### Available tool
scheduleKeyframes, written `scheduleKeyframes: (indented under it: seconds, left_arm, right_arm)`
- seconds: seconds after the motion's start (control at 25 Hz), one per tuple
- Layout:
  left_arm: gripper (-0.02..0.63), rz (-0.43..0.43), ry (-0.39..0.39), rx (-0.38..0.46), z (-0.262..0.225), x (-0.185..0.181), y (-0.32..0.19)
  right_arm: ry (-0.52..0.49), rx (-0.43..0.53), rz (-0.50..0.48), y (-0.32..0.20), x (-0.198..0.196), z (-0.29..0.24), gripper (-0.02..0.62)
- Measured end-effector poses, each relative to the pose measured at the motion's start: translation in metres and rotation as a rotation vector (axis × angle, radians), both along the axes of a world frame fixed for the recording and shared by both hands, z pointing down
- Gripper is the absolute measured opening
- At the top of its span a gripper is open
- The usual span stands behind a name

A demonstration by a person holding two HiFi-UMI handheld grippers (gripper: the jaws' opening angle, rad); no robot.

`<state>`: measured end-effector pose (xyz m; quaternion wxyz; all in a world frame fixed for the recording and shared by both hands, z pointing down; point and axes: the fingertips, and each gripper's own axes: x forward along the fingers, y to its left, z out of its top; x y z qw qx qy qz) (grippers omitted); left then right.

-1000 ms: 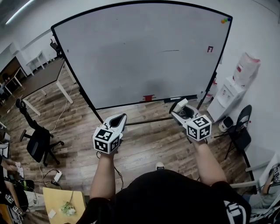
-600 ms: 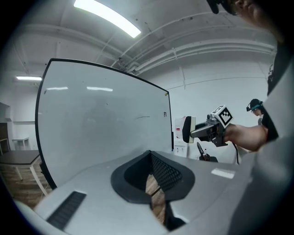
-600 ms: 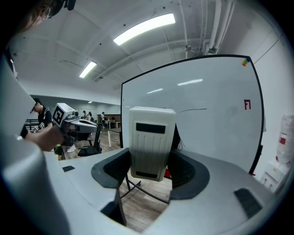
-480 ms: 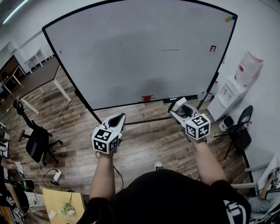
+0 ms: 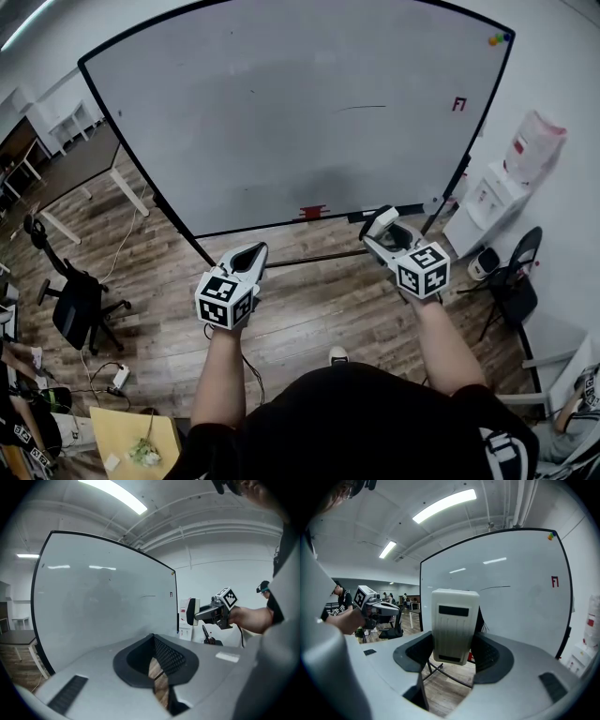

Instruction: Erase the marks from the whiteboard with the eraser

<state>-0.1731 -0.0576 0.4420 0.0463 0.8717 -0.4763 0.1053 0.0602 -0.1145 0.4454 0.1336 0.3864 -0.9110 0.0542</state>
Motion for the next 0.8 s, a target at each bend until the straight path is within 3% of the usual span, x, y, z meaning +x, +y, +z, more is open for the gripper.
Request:
scheduleKeyframes:
  seconds: [0.8]
  left_arm:
    - [0.011,-0.026,0.0,-0.015,-0.003,0.006,-0.081]
  right_arm:
    - [0.03,-0.01,-0.052,-0.082,-0.01,0.007,0.252]
